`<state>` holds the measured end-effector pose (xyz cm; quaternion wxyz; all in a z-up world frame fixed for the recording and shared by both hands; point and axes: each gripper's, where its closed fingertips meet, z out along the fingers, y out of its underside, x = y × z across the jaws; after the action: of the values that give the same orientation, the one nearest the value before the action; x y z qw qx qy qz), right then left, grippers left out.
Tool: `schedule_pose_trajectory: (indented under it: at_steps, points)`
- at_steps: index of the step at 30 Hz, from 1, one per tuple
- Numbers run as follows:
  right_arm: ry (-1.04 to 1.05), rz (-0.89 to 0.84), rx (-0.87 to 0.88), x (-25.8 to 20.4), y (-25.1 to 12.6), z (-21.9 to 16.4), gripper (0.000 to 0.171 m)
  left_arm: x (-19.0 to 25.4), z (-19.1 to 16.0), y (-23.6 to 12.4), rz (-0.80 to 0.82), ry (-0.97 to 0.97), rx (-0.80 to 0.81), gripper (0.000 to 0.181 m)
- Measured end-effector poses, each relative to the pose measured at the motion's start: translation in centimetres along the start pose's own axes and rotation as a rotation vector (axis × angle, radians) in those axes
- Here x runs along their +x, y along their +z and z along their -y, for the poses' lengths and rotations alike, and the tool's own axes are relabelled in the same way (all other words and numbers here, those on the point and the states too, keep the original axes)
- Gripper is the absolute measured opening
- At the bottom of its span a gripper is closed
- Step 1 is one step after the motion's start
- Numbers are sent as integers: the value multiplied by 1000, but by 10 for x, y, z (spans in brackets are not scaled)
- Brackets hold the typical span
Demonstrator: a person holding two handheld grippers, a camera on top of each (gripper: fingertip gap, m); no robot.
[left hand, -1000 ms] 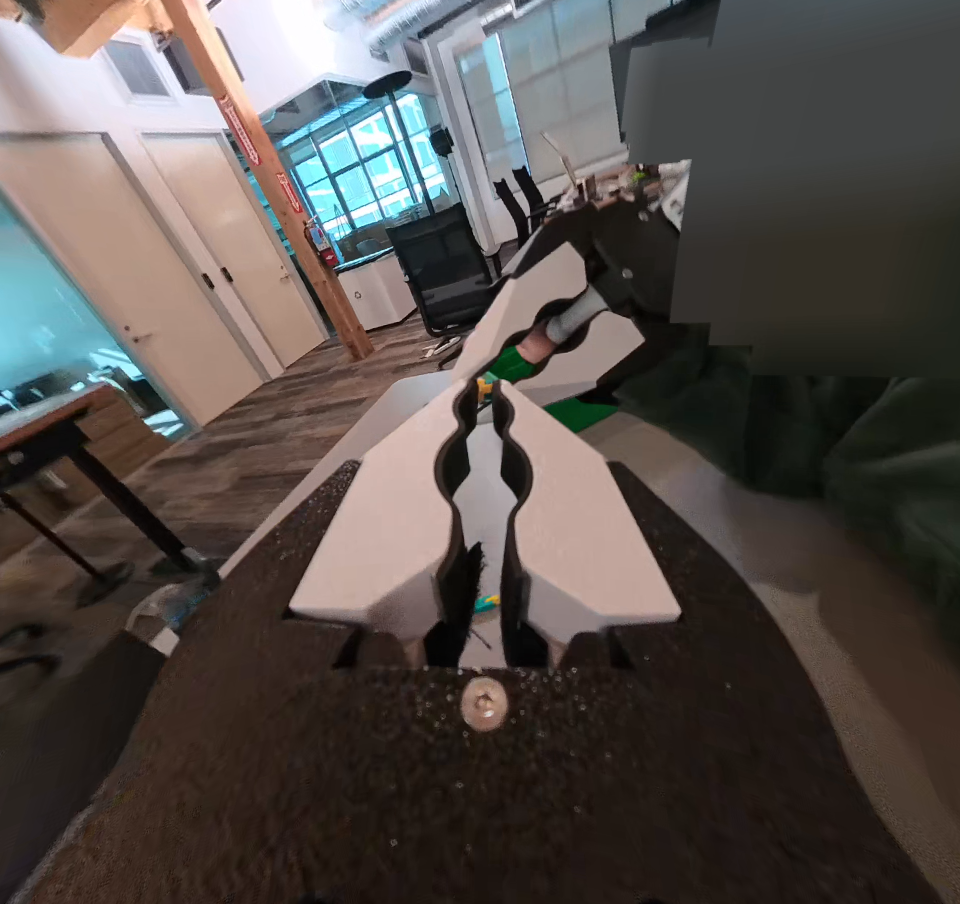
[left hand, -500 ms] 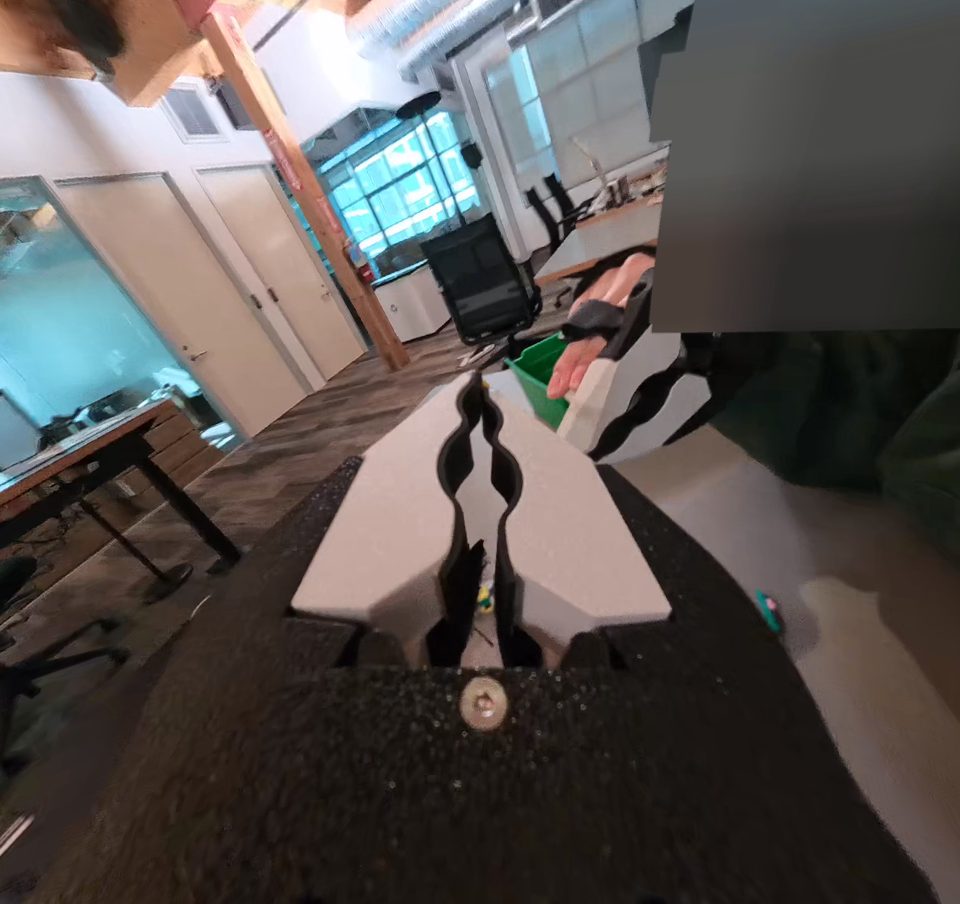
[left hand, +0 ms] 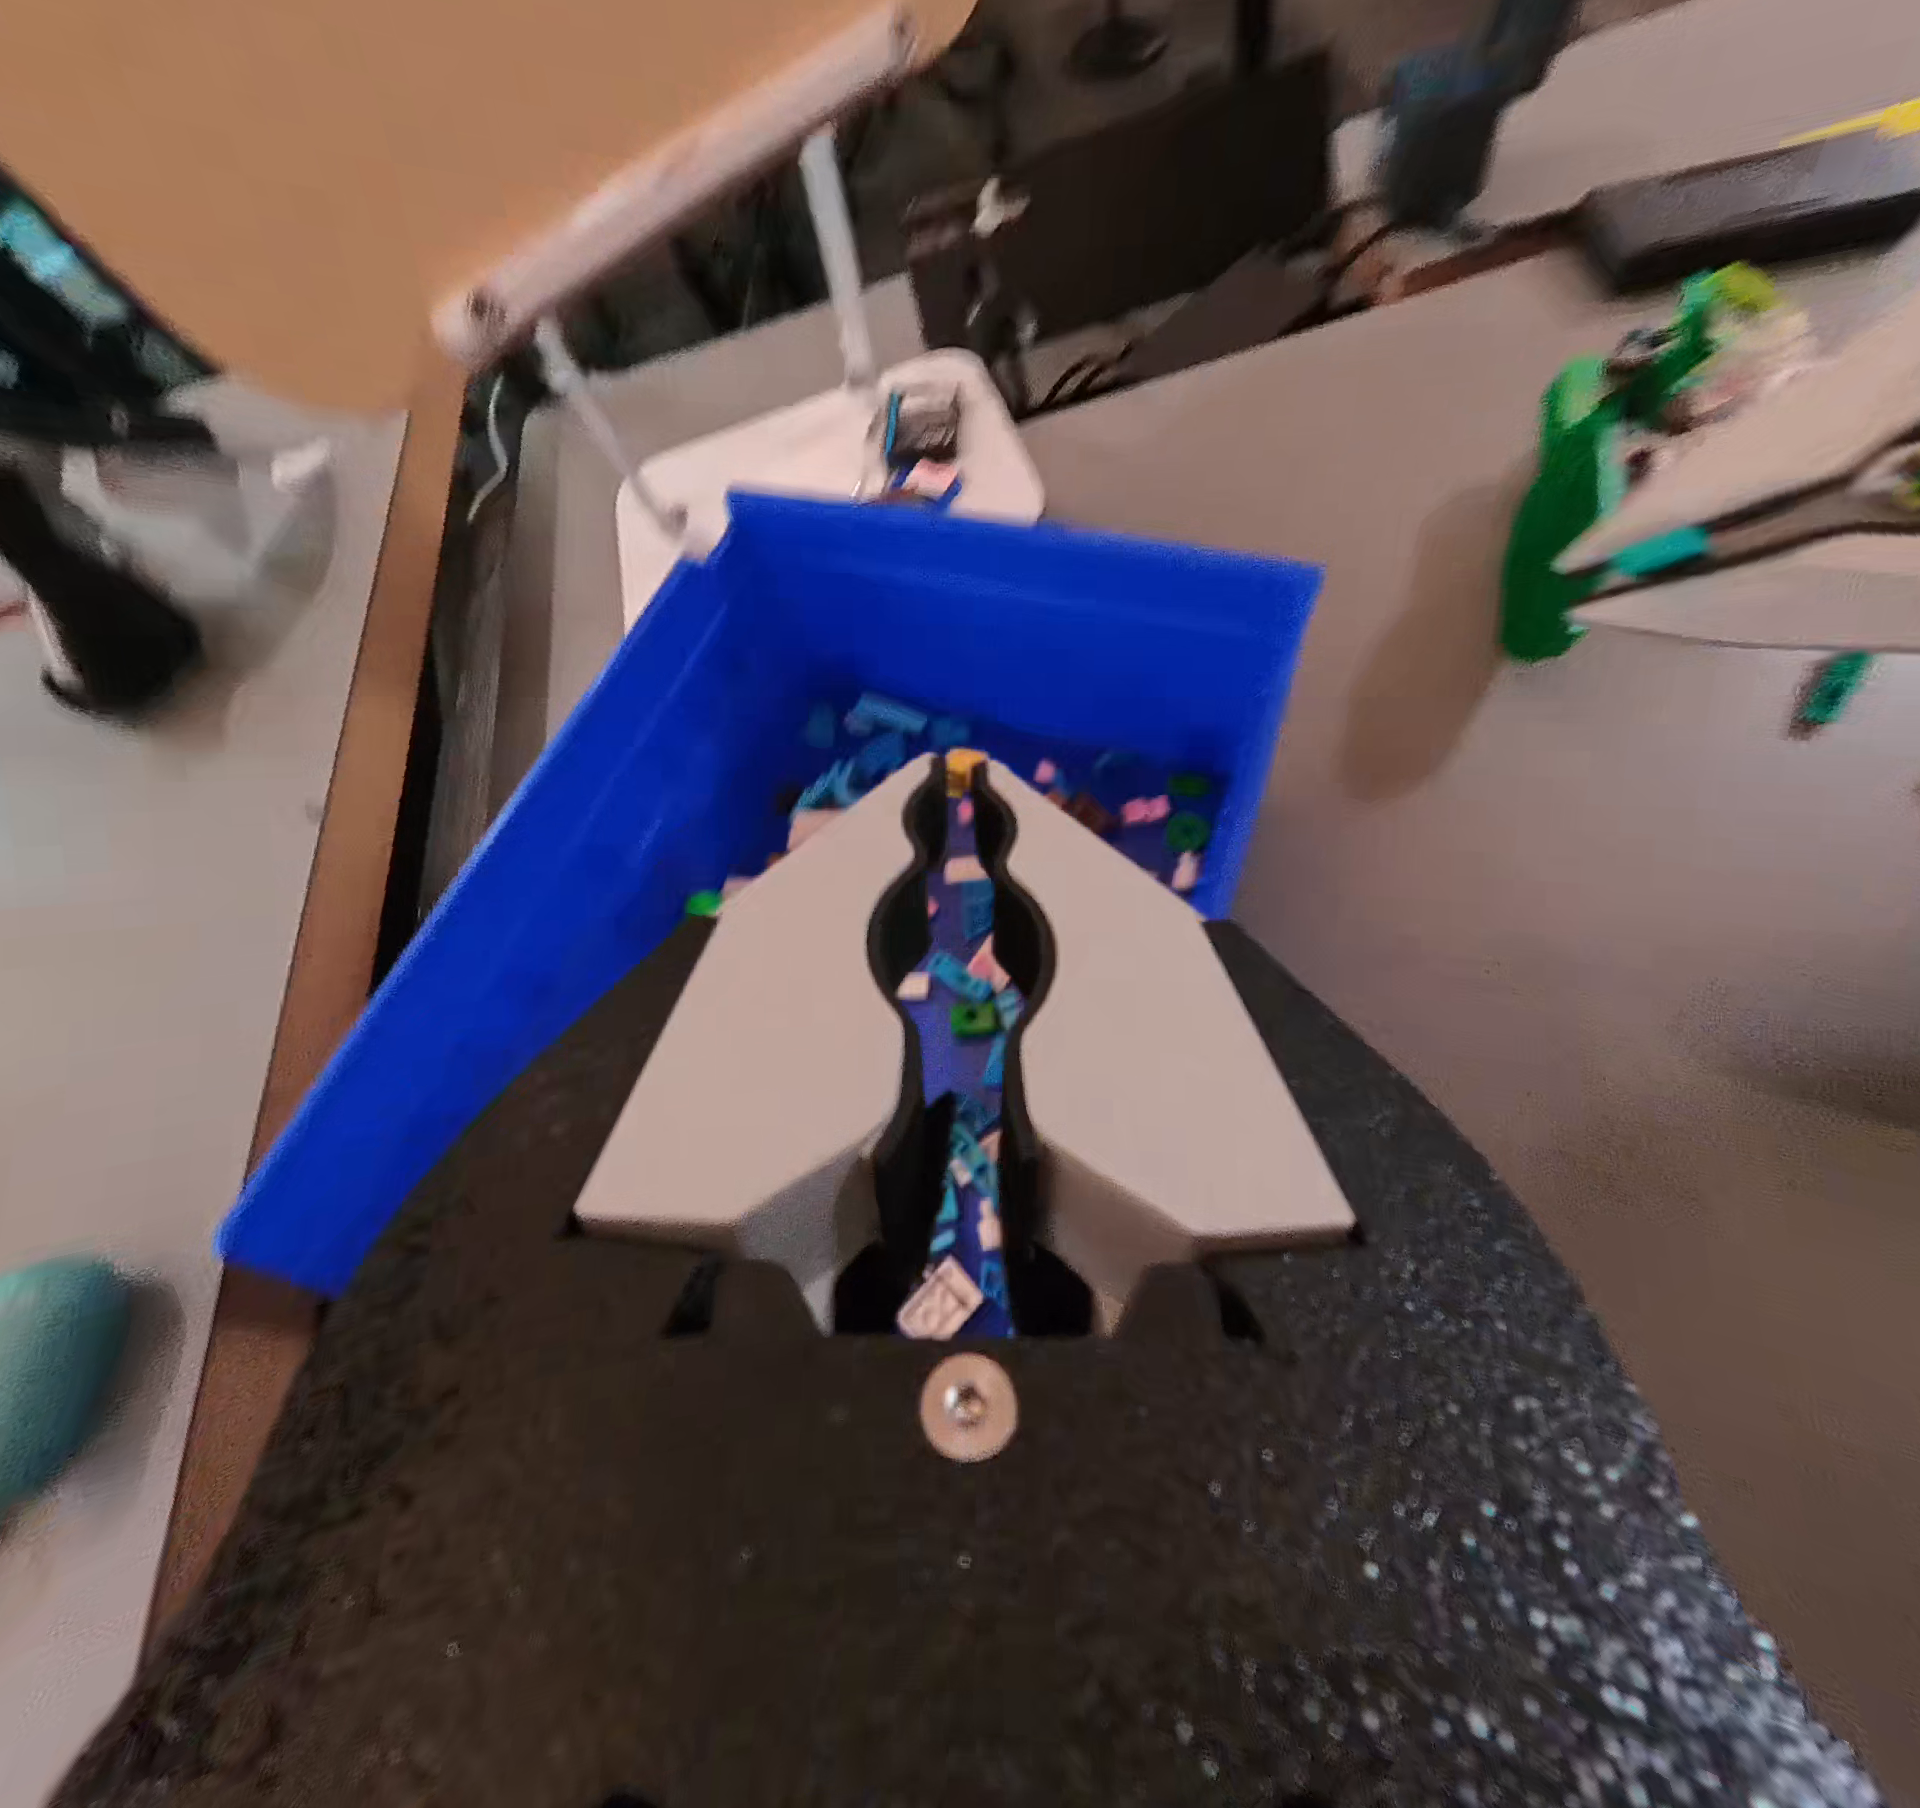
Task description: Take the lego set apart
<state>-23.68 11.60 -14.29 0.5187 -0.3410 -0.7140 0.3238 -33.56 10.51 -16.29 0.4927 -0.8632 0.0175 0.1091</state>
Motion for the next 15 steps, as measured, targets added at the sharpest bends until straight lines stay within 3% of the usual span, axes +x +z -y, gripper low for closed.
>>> schedule_pose_trajectory:
  at_steps: [4,7,9,12,15]
  points:
    - [231,98,-131,9,77,-13,35,-19,-40,19,53,-91,-111,37]
    - [369,127,-160,16,89,-20,58,-22,-53,24,74,-101,-149,64]
    - [420,107,-131,28,74,-18,66,-17,-44,17,101,-54,-98,67]
    - [444,68,-97,47,23,-12,72,18,-18,0,42,24,18,63]
    - [399,43,-101,47,-52,-16,72,101,10,-16,-240,81,183,60]
